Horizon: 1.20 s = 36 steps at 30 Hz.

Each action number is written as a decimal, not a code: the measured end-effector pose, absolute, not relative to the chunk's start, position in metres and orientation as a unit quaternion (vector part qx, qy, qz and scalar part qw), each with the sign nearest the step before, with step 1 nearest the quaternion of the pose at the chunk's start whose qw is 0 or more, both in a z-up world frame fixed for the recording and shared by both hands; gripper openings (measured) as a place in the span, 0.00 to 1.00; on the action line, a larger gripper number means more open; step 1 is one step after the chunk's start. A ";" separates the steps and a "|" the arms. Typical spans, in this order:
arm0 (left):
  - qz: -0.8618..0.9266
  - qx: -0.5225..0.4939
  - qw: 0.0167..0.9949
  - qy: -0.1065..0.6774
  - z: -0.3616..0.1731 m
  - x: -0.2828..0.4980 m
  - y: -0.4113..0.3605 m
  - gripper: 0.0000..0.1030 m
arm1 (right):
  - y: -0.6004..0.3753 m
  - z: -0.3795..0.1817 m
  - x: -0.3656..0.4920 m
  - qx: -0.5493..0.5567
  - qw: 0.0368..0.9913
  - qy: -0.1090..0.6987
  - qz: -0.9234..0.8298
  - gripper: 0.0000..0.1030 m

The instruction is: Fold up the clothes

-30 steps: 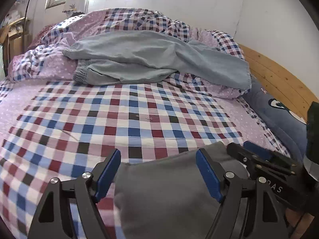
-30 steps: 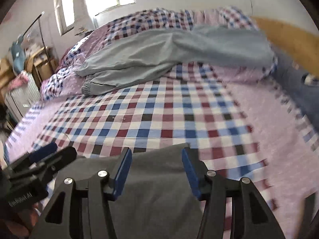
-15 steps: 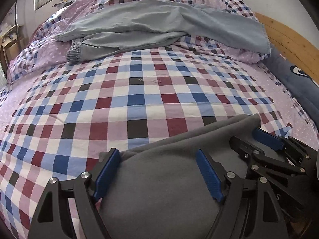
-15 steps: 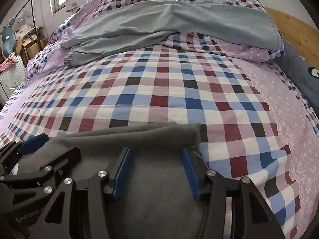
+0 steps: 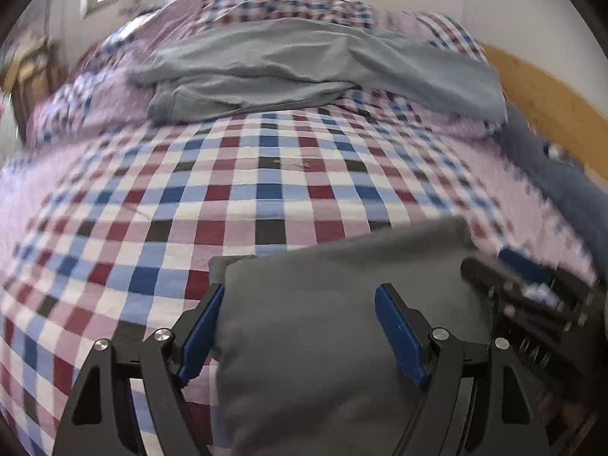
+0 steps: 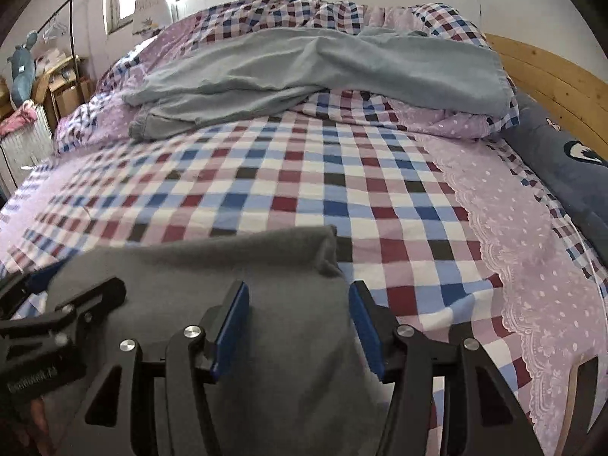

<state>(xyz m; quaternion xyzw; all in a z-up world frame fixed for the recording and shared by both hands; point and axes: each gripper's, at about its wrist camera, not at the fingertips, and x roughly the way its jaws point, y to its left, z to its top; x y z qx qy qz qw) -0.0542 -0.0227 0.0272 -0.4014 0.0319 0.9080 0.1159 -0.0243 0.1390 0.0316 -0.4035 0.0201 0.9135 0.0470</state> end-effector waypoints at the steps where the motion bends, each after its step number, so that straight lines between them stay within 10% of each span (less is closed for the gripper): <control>1: 0.910 -0.394 0.120 0.047 0.023 -0.053 -0.020 0.83 | 0.143 0.027 -0.027 -0.411 0.050 0.028 0.910 0.66; 36: 0.929 -0.338 0.139 0.046 0.027 0.110 -0.022 0.85 | 0.133 0.060 0.101 -0.362 0.046 0.052 0.929 0.72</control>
